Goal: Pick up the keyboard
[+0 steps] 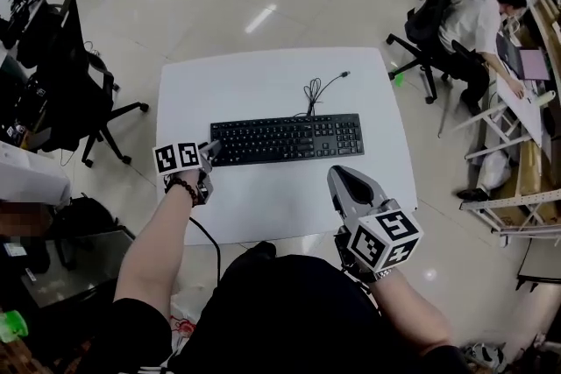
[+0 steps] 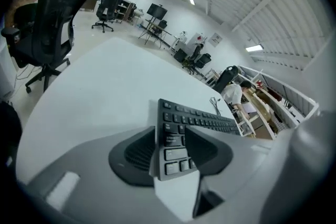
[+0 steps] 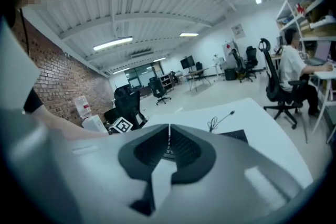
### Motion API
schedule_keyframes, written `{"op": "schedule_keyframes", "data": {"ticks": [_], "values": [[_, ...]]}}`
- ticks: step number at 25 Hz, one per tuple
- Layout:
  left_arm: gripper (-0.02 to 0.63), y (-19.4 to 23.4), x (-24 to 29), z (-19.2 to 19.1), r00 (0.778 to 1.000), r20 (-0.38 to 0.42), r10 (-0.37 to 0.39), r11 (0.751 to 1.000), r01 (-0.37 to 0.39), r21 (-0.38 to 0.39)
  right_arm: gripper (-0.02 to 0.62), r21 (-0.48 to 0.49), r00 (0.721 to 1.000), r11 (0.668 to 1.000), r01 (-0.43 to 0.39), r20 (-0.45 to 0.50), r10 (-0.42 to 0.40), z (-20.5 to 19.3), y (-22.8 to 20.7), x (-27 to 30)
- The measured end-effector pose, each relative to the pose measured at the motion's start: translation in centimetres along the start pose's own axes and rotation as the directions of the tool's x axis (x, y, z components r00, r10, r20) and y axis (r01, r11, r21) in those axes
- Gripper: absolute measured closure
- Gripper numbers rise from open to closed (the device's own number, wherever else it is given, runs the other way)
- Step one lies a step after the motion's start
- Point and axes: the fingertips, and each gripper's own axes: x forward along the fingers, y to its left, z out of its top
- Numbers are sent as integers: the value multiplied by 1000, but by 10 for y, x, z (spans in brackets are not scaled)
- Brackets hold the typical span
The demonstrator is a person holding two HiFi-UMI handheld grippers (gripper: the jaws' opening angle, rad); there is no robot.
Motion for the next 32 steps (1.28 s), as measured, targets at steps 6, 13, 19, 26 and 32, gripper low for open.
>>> {"op": "schedule_keyframes", "data": {"ticks": [6, 13, 19, 26, 32], "values": [[449, 4, 16, -7, 998, -46, -33, 998, 31, -47, 588, 25, 999, 999, 32, -18, -31, 2, -7, 17], [497, -11, -6, 1, 998, -28, -64, 997, 63, -54, 588, 141, 999, 989, 31, -48, -24, -15, -19, 32], [514, -42, -38, 6, 997, -7, -74, 996, 73, -49, 504, 431, 993, 901, 54, -121, -2, -66, -51, 52], [523, -70, -60, 15, 997, 5, -80, 996, 80, -28, 393, 755, 991, 648, 99, -134, 5, -129, -88, 81], [525, -77, -64, 17, 997, -6, -80, 996, 80, -24, 380, 832, 995, 545, 103, -91, -49, -143, -117, 104]]}}
